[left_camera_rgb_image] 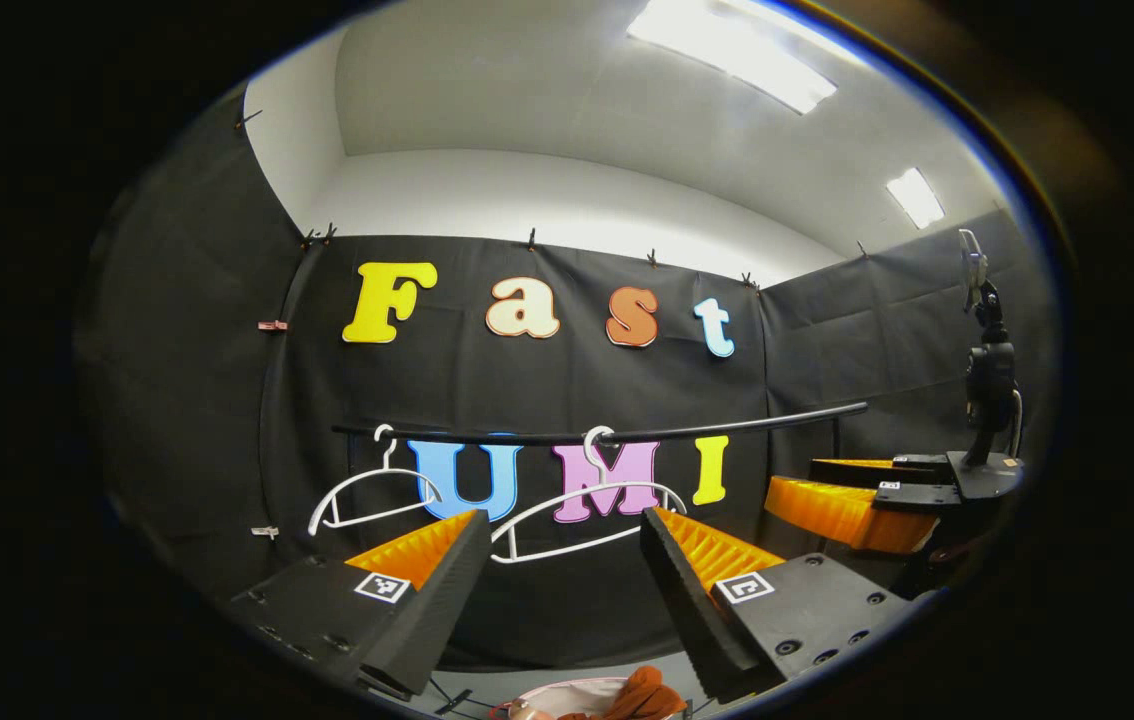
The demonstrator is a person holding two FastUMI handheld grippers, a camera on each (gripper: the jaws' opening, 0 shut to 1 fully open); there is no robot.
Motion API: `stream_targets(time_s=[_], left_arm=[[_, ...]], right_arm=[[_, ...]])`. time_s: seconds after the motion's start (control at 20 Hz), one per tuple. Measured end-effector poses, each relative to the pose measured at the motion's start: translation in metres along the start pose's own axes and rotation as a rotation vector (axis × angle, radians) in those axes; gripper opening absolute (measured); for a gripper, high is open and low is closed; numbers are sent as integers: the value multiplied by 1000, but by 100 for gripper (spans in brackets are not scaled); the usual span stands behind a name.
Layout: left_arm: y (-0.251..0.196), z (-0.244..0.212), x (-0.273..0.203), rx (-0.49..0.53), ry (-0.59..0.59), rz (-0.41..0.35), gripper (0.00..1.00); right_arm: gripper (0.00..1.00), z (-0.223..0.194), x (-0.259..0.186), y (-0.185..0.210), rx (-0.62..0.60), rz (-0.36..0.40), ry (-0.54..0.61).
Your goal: Grasp the clothes on the hanger with both hands and then place them into the laundry hamper below.
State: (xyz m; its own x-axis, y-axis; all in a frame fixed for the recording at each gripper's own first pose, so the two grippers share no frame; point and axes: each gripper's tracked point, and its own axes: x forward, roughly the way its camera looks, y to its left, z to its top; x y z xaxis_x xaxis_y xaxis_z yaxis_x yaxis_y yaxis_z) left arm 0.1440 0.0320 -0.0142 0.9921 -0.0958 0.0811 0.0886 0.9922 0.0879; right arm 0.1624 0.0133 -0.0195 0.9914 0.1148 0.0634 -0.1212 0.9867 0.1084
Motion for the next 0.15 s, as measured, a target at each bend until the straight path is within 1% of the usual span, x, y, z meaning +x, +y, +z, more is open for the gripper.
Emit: stream_targets(time_s=[0.15], left_arm=[[-1,-1,0,-3,7,-7,95]], right_arm=[[98,-1,1,2,0,2,0]])
